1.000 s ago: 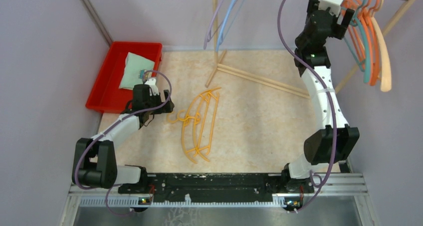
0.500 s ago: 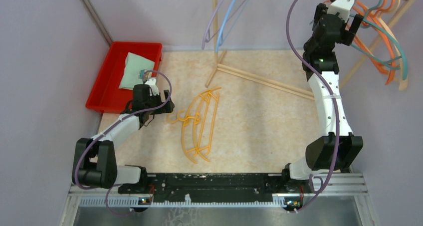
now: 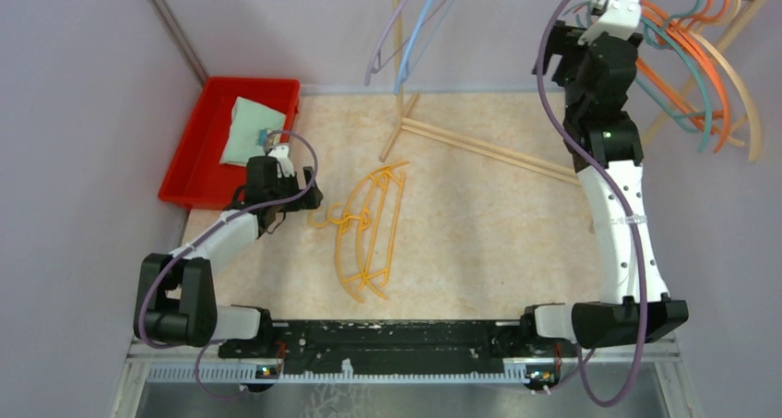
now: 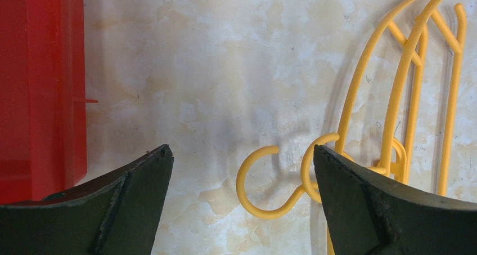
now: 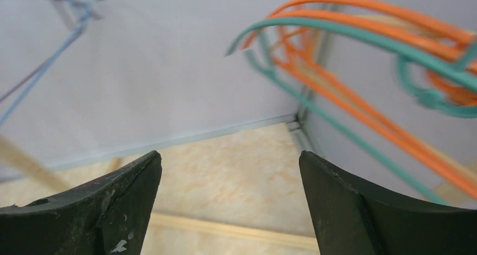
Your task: Organize the hangers
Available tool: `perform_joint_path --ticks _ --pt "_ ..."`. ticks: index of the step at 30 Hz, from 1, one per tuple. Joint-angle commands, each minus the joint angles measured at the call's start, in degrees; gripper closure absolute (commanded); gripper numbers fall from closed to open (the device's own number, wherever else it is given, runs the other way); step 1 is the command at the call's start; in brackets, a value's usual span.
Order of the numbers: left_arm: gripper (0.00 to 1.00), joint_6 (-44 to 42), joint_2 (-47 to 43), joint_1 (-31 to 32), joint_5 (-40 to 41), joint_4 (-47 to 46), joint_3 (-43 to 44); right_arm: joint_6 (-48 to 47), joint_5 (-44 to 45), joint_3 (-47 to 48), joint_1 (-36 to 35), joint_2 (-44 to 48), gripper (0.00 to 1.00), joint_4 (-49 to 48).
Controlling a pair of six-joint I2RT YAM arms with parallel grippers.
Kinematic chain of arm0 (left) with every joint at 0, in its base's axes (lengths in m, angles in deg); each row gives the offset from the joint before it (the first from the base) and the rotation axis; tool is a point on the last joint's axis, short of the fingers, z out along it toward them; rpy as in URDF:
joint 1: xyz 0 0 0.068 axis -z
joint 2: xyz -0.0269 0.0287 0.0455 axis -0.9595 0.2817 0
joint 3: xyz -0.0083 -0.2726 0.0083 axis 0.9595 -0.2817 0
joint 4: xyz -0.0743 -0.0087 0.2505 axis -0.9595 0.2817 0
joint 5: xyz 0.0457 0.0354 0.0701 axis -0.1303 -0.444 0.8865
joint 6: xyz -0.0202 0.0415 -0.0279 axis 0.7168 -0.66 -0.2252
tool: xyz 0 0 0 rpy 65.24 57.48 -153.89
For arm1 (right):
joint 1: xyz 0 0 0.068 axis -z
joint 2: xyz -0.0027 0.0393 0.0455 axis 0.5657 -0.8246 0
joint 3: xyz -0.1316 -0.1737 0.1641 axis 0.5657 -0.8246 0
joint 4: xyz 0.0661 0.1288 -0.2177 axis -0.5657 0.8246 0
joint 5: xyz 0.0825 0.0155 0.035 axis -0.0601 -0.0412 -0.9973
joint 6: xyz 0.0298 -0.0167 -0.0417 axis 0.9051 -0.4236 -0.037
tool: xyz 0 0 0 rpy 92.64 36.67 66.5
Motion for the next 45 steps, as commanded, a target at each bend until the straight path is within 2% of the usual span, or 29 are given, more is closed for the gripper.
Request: perform_joint_path --ticks 1,8,11,13,17,22,26,30,39,45 --pt "0.0 0.5 0.03 -0.23 0.09 -0.83 -0.06 3.33 -5.41 3.56 -7.49 0.51 0.07 6.22" --pt "0.0 0.5 -0.24 -0.26 0.28 -0.89 0.15 12.28 -20.25 7.77 -11.33 -4.45 0.04 16.68" --pt "0.0 0.3 -0.02 -0.27 0.21 -0.91 0.23 9.56 -12.11 7.31 -21.32 -6.91 0.03 20.27" --pt "0.0 0.35 -0.11 -0.28 0.68 -0.78 0.32 10.36 -10.01 6.0 -26.83 -8.33 0.03 21.1" --pt "0.0 0.52 -0.24 -0.34 1.22 -0.67 0.48 13.13 -9.85 2.15 -36.72 -10.97 0.05 20.06" --pt "0.0 1.46 -0.12 -0.96 0.8 -0.76 0.58 13.25 -10.79 3.75 -46.48 -18.89 0.1 21.35" --pt "0.0 2.35 0.02 -2.42 -0.44 -0.52 1.76 13.9 -13.83 3.53 -49.58 -25.11 0.15 19.57" --pt "0.0 3.39 0.98 -3.3 0.48 1.98 4.76 17.09 -17.38 -1.22 -50.33 -26.96 0.22 14.88" --pt "0.0 2.87 0.16 -5.1 0.66 2.51 5.18 16.42 -16.35 -5.86 -53.74 -31.09 0.29 11.32" --pt "0.0 0.6 -0.64 -5.77 -0.92 2.81 6.39 21.66 -15.51 -10.17 -56.35 -33.57 0.39 7.0"
